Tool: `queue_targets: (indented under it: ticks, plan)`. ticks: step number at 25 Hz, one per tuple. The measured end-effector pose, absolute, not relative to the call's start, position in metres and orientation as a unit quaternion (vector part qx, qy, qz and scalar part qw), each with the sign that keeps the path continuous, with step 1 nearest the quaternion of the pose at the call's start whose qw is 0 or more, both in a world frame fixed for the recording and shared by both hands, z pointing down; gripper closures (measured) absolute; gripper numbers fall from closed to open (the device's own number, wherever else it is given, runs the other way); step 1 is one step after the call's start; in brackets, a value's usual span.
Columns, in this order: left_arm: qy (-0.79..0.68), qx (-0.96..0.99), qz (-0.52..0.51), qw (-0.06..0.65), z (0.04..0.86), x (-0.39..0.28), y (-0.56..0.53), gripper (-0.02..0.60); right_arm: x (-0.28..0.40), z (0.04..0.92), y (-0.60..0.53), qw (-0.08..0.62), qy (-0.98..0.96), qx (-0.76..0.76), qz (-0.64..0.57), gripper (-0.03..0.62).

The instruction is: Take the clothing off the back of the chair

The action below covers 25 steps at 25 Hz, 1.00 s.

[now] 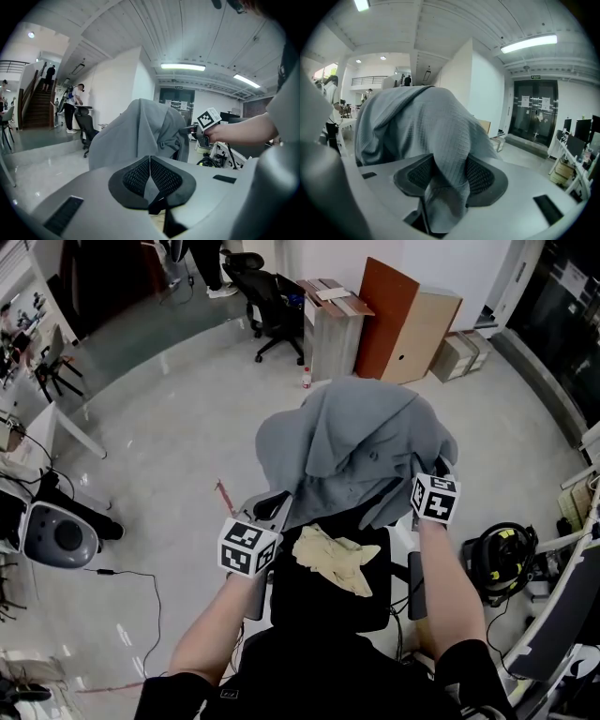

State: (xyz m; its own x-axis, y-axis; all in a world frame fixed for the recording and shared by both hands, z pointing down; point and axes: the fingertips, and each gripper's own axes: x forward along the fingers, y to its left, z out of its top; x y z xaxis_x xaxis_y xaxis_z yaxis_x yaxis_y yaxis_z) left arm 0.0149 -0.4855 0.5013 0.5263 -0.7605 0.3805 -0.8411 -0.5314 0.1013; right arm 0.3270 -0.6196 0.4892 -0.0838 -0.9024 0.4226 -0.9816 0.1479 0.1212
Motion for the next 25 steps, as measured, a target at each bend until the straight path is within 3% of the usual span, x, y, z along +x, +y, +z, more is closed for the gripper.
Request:
queue_targets:
  ticks: [2,7,23,25]
  plan:
    - [-0.462,0.864,0.147,0.137,0.501,0.006,-0.483,0.577,0.337,0.487,-0.619,0.213,-0.716,0.658,0.094,0.443]
    - [-0.451,0.871,0.143,0.135,0.498,-0.019,-0.482,0.577,0.33,0.474,-0.599,0.198,-0.705,0.675,0.092,0.557]
    - [-0.383,0.906,0.129,0.127,0.506,-0.024,-0.462,0.575,0.265,0.422,-0.499,0.14,-0.748,0.647,0.058,0.56]
    - [-0.378,0.908,0.134,0.117,0.501,-0.021,-0.458,0.534,0.258,0.412,-0.486,0.128,-0.758,0.638,0.053,0.56]
